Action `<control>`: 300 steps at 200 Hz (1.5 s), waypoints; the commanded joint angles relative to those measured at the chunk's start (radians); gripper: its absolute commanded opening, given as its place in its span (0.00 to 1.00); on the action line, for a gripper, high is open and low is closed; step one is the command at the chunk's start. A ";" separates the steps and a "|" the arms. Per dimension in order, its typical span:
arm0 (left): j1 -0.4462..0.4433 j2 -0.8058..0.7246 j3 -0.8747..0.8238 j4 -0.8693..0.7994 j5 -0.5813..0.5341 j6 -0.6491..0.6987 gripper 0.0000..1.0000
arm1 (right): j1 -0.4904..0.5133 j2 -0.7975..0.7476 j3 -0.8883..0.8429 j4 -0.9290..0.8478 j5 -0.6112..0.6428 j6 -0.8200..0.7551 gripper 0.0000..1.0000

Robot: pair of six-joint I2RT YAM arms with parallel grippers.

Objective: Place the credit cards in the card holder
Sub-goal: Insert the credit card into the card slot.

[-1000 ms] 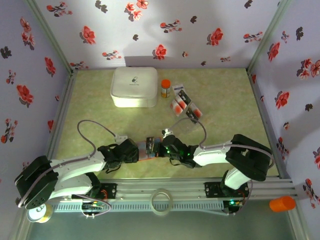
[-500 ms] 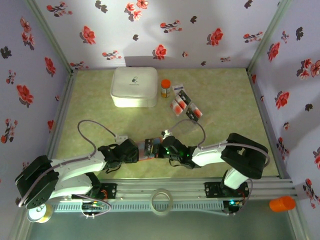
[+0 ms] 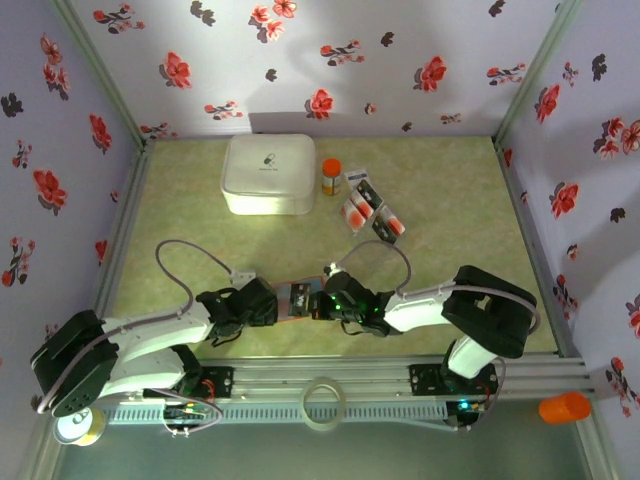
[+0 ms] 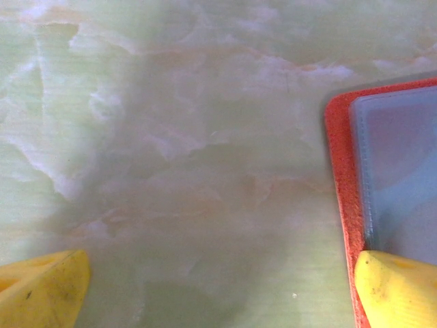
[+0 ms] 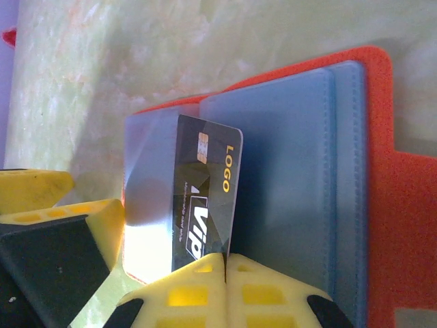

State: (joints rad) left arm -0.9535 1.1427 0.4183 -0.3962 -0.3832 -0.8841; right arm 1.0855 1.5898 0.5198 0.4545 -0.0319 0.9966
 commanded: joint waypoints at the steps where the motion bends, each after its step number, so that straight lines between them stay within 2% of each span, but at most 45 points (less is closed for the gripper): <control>1: -0.010 0.013 0.000 -0.008 -0.019 -0.007 1.00 | -0.010 0.001 0.023 -0.109 -0.031 -0.006 0.00; 123: -0.010 0.037 0.000 0.013 -0.014 -0.003 1.00 | -0.062 0.036 0.125 -0.271 -0.155 -0.069 0.00; 233: -0.010 0.039 0.007 0.021 -0.016 0.004 1.00 | -0.074 0.152 0.278 -0.378 -0.262 -0.130 0.00; 267: -0.010 0.033 0.007 0.025 -0.017 0.000 1.00 | -0.075 0.085 0.304 -0.478 -0.222 -0.182 0.25; 280: -0.010 0.033 0.006 0.025 -0.017 -0.001 1.00 | -0.078 0.051 0.311 -0.515 -0.201 -0.196 0.28; 300: -0.010 0.034 0.005 0.027 -0.020 0.002 1.00 | -0.081 0.020 0.321 -0.558 -0.167 -0.216 0.26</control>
State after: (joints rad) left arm -0.9577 1.1591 0.4210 -0.3847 -0.3935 -0.8837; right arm 1.0115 1.6600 0.8104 0.0086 -0.2501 0.8345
